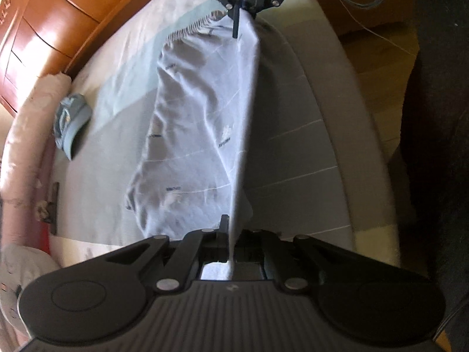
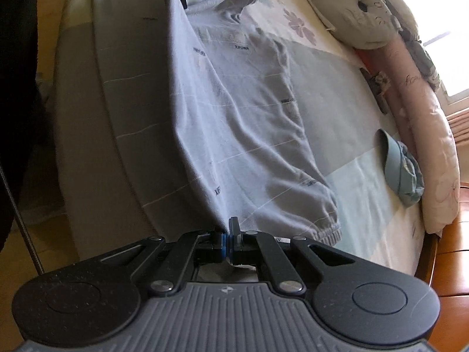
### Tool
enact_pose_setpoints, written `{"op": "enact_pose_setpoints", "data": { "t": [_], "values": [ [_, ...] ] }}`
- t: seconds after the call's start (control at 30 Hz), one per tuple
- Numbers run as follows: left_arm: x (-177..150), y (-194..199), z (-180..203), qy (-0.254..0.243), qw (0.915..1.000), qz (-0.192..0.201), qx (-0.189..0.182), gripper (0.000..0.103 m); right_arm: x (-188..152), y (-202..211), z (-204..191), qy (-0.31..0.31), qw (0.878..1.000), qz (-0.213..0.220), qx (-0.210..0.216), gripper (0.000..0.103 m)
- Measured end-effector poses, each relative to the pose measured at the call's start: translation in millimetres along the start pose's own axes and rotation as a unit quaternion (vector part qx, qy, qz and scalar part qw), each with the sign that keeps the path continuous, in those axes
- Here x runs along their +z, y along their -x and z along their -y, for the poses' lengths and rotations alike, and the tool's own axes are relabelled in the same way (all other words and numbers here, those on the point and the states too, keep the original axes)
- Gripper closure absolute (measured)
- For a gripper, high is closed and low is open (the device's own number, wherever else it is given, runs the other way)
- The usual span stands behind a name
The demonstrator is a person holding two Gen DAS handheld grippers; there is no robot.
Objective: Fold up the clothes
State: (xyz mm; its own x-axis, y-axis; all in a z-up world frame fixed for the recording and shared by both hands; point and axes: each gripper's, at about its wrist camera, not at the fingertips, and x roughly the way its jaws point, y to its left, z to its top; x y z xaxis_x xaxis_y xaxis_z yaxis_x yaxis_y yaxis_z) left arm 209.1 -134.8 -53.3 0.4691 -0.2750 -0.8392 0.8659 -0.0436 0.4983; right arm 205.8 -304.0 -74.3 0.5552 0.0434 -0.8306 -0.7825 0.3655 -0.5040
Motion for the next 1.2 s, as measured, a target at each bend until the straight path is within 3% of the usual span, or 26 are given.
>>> {"op": "enact_pose_setpoints", "data": {
  "t": [0.33,0.53,0.57,0.73,0.83,0.9,0.97,1.03,1.1,1.2],
  "values": [
    [-2,-3,-8,0.024,0.9982,0.031,-0.045,0.103,-4,-10,1,0.013,1.0,-0.009,0.005,0.1],
    [-2,1,-11,0.031,0.9947,0.051,-0.083,0.102,-12,2,10,-0.042,0.999,-0.018,0.024,0.099],
    [-3,3,-13,0.036,0.9932,0.058,-0.094,0.094,-14,4,12,-0.051,0.998,-0.02,0.028,0.098],
    [-8,20,-31,0.059,0.9822,0.09,-0.154,0.09,-21,14,20,-0.097,0.994,-0.028,0.044,0.086],
    [-19,28,-46,0.083,0.978,0.092,-0.168,0.089,-25,20,25,-0.124,0.99,-0.032,0.053,0.085],
    [-27,31,-58,0.111,0.9761,0.094,-0.162,0.084,-36,32,33,-0.189,0.98,-0.025,0.054,0.082],
    [-35,35,-71,0.143,0.9738,0.098,-0.147,0.08,-47,43,42,-0.265,0.963,-0.01,0.054,0.082],
    [-40,35,-83,0.186,0.9687,0.108,-0.124,0.078,-60,46,50,-0.364,0.93,0.016,0.055,0.082],
    [-40,31,-93,0.23,0.9587,0.124,-0.113,0.073,-73,45,59,-0.465,0.882,0.047,0.056,0.082],
    [-39,19,-100,0.289,0.9396,0.144,-0.113,0.064,-94,35,61,-0.604,0.787,0.101,0.079,0.082]
  ]
}}
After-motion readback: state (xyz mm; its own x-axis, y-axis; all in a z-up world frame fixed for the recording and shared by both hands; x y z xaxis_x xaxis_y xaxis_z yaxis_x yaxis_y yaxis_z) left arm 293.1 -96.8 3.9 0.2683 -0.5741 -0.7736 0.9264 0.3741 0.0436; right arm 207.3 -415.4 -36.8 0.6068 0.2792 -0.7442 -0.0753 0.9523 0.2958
